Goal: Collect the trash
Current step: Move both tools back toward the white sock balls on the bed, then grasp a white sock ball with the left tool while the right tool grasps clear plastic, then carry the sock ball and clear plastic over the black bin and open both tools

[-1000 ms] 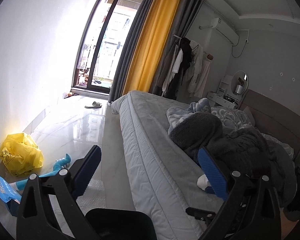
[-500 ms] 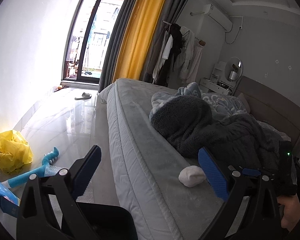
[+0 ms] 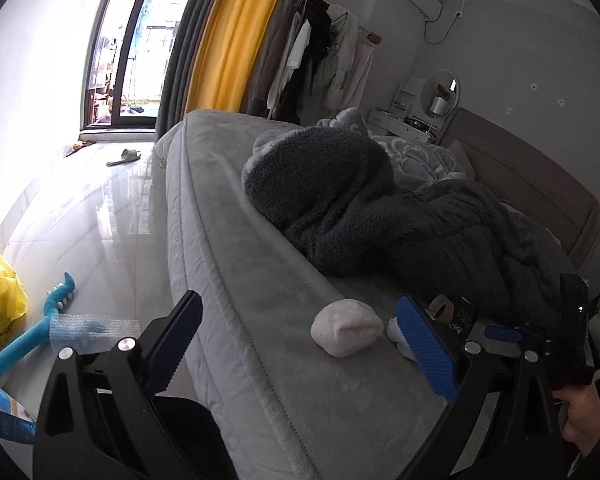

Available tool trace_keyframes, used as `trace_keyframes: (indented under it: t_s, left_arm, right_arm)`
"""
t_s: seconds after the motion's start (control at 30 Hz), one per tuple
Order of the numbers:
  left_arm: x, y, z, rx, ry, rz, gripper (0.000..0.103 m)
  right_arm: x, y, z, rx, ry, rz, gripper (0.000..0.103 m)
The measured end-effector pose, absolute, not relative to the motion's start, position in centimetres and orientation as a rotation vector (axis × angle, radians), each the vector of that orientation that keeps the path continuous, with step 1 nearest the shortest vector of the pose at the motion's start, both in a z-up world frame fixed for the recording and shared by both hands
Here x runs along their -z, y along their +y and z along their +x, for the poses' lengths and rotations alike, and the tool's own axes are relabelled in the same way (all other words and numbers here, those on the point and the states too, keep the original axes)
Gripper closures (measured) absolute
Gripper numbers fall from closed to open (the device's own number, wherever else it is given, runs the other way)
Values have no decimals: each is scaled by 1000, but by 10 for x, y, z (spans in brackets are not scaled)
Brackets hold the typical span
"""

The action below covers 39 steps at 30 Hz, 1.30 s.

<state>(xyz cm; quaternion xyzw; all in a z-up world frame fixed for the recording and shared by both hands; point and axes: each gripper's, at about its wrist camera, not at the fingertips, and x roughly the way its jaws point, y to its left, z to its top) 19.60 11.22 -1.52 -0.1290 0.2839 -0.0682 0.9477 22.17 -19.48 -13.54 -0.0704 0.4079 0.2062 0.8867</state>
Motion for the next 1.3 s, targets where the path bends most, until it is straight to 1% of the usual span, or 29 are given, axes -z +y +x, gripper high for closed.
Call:
trace_keyframes:
  t_s: [0.2, 0.33, 0.4, 0.47, 0.57, 0.87, 1.03, 1.1, 1.17, 1.23, 1.27, 1.3]
  left_arm:
    - [26, 83, 221, 206, 628, -209, 4]
    - [42, 62, 235, 226, 685, -174, 4]
    - [49, 54, 241, 230, 716, -163, 4]
    - [56, 48, 245, 236, 735, -157, 4]
    - [63, 39, 251, 239, 761, -148, 4]
    - [79, 36, 267, 197, 806, -213, 5]
    - [87, 34, 276, 192, 828, -255, 7]
    - [92, 33, 280, 189, 849, -263, 17]
    - [97, 35, 282, 179, 865, -284, 21]
    - [99, 40, 283, 172, 862, -324, 27]
    - [99, 42, 282, 168, 856, -334, 32]
    - [99, 44, 282, 168, 850, -338, 33]
  right_arm:
    - [149, -205, 223, -440, 902, -148, 38]
    - [160, -206, 225, -456, 942, -141, 53]
    - [163, -205, 225, -457, 951, -151, 57]
    - [163, -206, 227, -456, 961, -151, 65]
    - [162, -210, 229, -458, 960, -138, 67]
    - [140, -228, 223, -472, 894, -91, 67]
    - [128, -234, 218, -483, 852, -52, 67]
    - [124, -233, 217, -490, 841, -45, 67]
    - [118, -231, 214, -499, 829, -41, 67]
    - [113, -226, 216, -506, 822, -39, 67]
    - [111, -223, 215, -510, 817, -40, 67]
    - [111, -218, 217, -514, 815, -41, 67]
